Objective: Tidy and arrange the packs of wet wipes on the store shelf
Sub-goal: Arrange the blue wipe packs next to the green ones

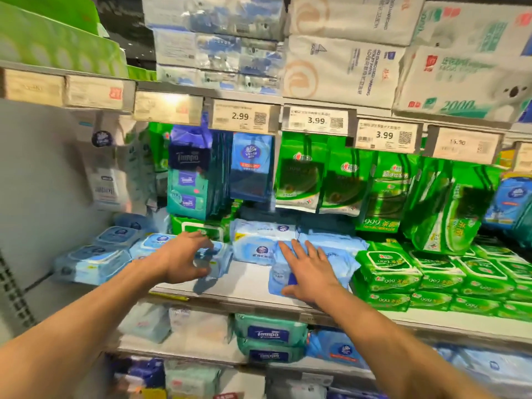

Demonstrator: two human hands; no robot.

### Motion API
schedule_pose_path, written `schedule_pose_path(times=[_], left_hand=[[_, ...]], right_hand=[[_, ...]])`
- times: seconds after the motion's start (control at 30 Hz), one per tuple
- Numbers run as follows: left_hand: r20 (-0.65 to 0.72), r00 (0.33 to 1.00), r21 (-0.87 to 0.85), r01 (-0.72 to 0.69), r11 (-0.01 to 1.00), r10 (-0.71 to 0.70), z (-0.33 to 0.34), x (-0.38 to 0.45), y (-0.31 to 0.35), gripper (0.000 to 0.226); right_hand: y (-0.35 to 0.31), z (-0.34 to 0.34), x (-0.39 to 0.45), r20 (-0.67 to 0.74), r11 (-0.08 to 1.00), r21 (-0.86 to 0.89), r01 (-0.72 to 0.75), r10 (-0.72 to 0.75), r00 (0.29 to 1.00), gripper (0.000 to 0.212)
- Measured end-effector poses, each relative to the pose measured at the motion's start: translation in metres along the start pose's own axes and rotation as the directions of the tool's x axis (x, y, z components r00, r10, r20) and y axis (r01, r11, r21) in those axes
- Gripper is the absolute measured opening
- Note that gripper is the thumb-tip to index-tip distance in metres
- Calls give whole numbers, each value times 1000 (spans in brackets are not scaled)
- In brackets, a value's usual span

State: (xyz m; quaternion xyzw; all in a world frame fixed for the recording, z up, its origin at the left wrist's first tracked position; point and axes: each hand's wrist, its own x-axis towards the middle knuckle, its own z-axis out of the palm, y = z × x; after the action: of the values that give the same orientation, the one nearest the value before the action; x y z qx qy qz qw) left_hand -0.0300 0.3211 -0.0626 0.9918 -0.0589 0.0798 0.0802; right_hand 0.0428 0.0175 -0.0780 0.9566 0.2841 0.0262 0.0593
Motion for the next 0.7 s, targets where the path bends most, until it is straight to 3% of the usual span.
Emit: schedule_pose_path(times=[0.33, 0.7], left_hand=[[137, 989, -36, -55, 998, 60, 16, 15, -32, 65], [135, 990, -4, -39, 999, 39, 16, 38, -18, 69]], right_hand=[[11, -4, -16, 4, 996, -2, -85, 85, 996, 94], [48, 2, -27, -68, 998, 38, -43, 45, 997, 93]])
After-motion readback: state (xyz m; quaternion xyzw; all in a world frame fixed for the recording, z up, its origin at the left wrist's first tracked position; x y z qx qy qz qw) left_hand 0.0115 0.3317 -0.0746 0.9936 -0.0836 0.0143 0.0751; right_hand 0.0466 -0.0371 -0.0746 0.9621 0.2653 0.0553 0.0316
